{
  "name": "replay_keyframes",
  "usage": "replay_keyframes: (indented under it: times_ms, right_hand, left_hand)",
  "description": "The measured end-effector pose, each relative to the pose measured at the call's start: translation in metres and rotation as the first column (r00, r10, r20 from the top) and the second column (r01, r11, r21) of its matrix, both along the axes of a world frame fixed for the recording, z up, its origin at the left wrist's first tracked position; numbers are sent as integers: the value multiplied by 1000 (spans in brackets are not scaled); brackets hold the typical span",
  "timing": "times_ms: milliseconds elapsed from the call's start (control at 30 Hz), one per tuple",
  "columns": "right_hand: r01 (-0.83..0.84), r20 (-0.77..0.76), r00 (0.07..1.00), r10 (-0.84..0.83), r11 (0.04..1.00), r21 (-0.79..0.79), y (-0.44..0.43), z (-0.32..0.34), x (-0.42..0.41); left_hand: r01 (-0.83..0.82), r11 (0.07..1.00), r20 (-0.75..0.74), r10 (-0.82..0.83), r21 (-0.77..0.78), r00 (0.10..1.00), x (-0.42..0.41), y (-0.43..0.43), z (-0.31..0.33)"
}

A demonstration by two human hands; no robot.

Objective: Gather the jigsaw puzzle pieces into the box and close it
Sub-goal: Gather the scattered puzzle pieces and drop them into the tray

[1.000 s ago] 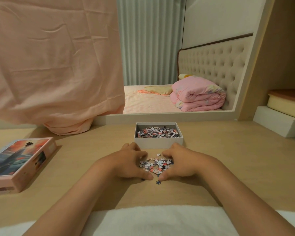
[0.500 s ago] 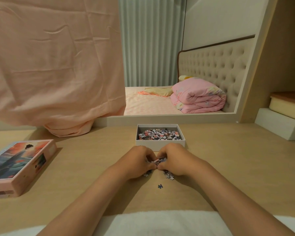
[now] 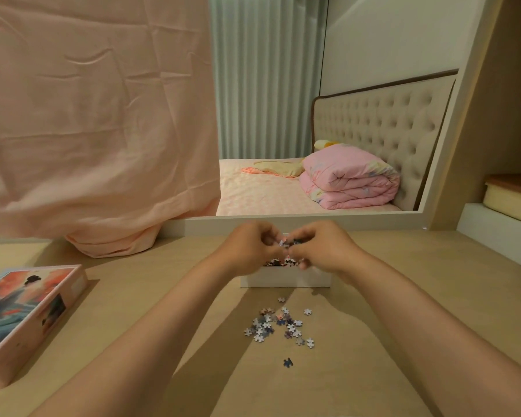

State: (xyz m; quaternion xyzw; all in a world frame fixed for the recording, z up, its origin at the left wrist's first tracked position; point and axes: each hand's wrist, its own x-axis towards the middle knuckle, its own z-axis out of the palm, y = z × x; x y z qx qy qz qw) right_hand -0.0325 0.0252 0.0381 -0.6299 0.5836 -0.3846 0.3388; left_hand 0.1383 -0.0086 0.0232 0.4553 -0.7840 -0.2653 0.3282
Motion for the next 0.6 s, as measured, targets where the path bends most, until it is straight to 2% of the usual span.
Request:
replay_keyframes:
  times_ms: [67, 167, 233, 300, 367, 467, 600]
  right_hand:
    - [33, -29, 999, -35, 996, -84, -17, 5, -1]
    - [-10, -215, 976, -31, 982, -188, -37, 3, -1]
    - [-94, -388, 921, 39, 988, -124, -43, -3, -2]
    - [-124, -470, 879, 76, 990, -71, -46, -12, -6]
    - [-114, -490, 870, 58, 990, -85, -46, -18, -10]
    - [-89, -502, 865, 10, 987, -135, -41, -20, -13]
    - [-50, -402, 912, -77, 954, -296, -21, -16, -15]
  left_hand:
    - [-39, 997, 1, 39, -74, 999, -5, -13, 10]
    - [-85, 989, 41, 90, -120, 995, -8, -32, 5]
    - [-54, 992, 187, 74, -110, 980, -6, -37, -5]
    - [-31, 996, 316, 57, -88, 947, -4, -39, -15]
    - [-33, 995, 337, 64, -97, 939, 1, -37, -21]
    - [-64, 971, 309, 136, -232, 941, 8, -30, -23]
    - [-57, 933, 233, 148, -356, 961, 15, -5, -20]
